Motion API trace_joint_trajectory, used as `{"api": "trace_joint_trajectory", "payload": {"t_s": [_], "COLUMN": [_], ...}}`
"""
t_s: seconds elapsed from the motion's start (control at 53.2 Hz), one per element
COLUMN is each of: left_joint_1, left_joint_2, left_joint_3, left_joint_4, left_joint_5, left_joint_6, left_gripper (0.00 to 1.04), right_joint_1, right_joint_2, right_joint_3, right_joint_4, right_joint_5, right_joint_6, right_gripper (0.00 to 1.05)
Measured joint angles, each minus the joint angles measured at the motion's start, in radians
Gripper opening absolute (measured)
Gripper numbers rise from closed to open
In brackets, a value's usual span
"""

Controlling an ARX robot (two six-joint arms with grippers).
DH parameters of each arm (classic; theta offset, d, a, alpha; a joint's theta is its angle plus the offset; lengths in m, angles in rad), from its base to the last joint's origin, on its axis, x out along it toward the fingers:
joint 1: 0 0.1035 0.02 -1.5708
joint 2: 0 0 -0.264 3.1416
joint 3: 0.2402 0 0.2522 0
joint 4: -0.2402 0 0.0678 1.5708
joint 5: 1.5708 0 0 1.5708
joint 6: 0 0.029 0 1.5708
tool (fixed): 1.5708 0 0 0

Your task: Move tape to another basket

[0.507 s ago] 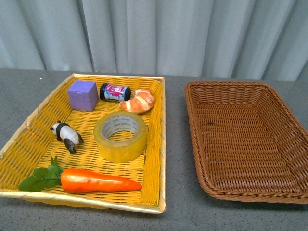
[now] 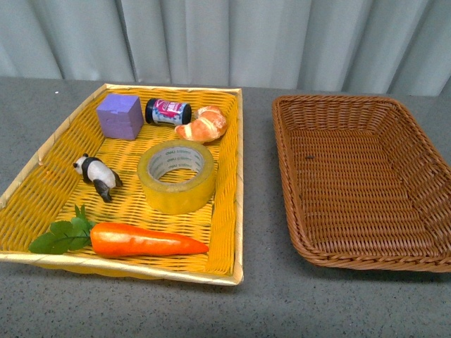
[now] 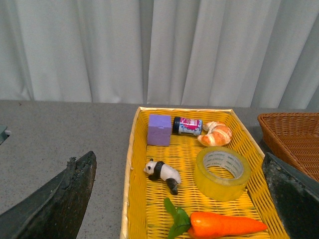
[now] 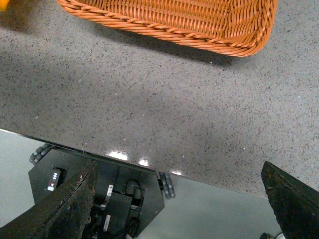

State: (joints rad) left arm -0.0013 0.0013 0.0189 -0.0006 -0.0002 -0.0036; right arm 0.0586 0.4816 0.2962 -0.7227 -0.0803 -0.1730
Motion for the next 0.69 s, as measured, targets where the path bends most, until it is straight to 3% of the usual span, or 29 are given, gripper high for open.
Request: {"api": "trace_joint_trajectory", "payload": {"t_s": [0.695], "left_joint_1": [0.0], "left_joint_2": [0.0], "left_joint_3": [0.0], "left_joint_4": [0.0], "left_joint_5": [0.0], "left_joint_6": [0.0], "left_gripper": [0.98], "right_joint_1": [0.0], "right_joint_2": [0.0], "right_joint_3": [0.0], "right_joint_4": [0.0], "right_joint_5": [0.0], "right_joint_6": [0.0], "right_gripper": [0.96]}}
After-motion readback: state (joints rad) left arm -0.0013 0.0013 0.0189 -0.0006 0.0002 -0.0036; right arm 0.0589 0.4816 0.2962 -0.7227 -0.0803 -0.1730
